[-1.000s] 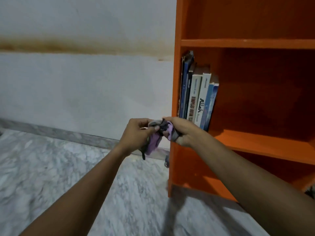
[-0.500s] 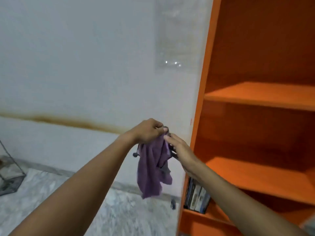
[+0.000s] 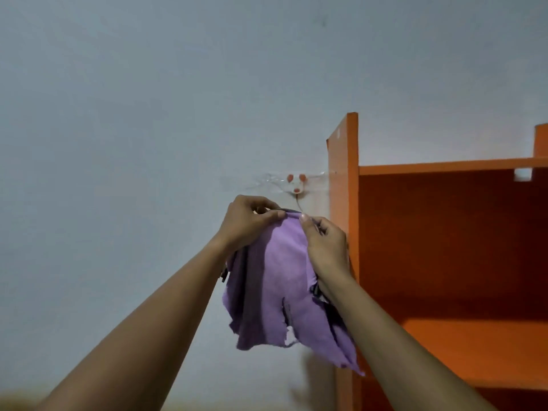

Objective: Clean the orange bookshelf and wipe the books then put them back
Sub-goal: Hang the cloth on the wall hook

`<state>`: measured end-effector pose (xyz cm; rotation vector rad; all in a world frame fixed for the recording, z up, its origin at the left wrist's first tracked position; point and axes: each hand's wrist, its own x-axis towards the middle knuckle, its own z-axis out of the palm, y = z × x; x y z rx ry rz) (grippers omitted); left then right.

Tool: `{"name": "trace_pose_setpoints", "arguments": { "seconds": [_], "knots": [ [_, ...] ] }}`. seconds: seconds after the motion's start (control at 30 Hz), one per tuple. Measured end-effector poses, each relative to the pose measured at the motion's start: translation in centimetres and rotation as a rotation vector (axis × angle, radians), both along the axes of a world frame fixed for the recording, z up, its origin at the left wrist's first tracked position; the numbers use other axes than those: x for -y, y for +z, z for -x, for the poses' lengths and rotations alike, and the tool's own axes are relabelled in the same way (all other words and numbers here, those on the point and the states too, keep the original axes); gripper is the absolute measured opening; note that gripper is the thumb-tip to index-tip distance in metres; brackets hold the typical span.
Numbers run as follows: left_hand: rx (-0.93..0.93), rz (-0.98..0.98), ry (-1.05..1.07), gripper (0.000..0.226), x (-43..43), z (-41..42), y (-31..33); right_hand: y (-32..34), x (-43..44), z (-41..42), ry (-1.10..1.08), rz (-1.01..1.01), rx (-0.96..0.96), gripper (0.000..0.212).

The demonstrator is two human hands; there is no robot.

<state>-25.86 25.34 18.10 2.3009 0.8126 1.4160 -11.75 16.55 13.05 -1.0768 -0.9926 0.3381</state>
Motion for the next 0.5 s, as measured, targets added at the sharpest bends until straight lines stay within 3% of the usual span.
{"name": "trace_pose_setpoints", "arguments": {
  "seconds": [0.3,0.5],
  "knots": [
    [0.077,-0.033,0.142,0.013,-9.4,-7.2,0.9,1.8,-13.0,-1.9,-0.256,-0.051,-0.407,0.027],
    [0.214,0.035,0.320,0.012,-13.1,-11.1,1.8,2.4,-18.8,-3.7,-0.322,-0.028,-0.474,0.024]
  ]
}}
